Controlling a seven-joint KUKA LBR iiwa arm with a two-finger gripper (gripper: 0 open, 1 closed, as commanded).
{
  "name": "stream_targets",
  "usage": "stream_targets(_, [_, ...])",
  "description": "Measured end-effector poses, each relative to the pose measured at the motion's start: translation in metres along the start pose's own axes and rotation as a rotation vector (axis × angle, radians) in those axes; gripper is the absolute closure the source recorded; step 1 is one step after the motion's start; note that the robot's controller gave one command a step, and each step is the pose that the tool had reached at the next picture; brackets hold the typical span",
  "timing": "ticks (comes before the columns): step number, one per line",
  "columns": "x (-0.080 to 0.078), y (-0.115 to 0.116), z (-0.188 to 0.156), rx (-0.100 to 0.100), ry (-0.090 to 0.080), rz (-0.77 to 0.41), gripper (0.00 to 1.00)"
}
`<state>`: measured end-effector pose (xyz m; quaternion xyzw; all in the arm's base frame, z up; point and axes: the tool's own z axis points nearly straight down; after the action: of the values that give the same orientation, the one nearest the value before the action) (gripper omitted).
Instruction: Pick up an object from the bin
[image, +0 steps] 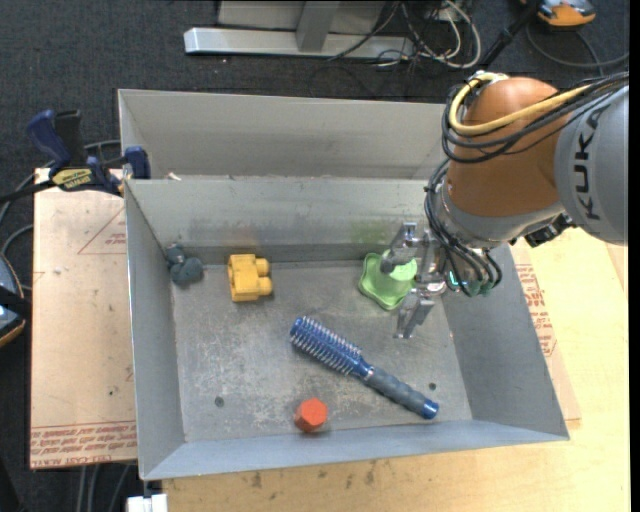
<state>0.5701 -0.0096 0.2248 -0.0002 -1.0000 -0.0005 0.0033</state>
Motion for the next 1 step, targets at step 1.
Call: stream_targets(1, [0.0739,0.0454,0.0887,-0.001,0.002,-0.215,0.0])
